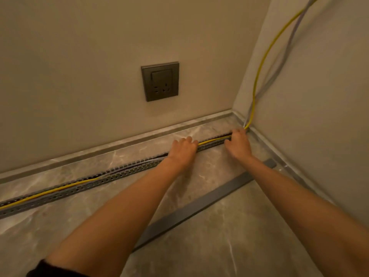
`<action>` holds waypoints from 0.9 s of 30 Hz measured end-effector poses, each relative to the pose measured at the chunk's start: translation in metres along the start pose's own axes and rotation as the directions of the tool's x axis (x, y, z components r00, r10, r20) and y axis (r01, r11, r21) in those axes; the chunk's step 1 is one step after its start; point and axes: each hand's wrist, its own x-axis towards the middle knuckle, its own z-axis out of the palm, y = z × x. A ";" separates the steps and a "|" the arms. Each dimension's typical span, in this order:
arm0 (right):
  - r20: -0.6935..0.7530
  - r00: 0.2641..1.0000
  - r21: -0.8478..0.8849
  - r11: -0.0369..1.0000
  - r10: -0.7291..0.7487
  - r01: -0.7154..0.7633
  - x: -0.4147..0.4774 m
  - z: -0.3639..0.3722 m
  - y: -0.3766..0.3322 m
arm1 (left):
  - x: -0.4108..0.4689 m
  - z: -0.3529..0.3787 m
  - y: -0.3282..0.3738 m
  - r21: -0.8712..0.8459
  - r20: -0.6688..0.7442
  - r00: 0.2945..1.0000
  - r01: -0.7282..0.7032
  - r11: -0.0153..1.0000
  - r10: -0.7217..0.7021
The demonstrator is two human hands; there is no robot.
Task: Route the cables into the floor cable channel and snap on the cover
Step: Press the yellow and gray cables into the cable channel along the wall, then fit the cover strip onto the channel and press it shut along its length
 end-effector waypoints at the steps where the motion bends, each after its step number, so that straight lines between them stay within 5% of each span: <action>1: -0.041 0.998 0.040 0.998 0.052 -0.050 0.009 -0.004 0.010 | 0.010 0.002 0.009 0.011 0.007 1.000 -0.027 1.000 0.027; 11: -0.179 0.931 0.259 0.928 0.317 -0.266 0.069 -0.012 0.045 | 0.034 0.015 0.019 0.044 -0.101 0.980 -0.169 0.985 0.173; 15: -0.130 0.962 0.216 0.954 0.241 -0.210 0.076 -0.005 0.048 | 0.035 0.008 0.016 0.041 -0.060 0.990 -0.126 0.991 0.128; 27: 0.072 0.945 0.409 0.855 0.320 -0.320 0.084 0.006 0.048 | 0.011 0.007 0.001 -0.004 -0.044 0.998 -0.044 0.999 0.044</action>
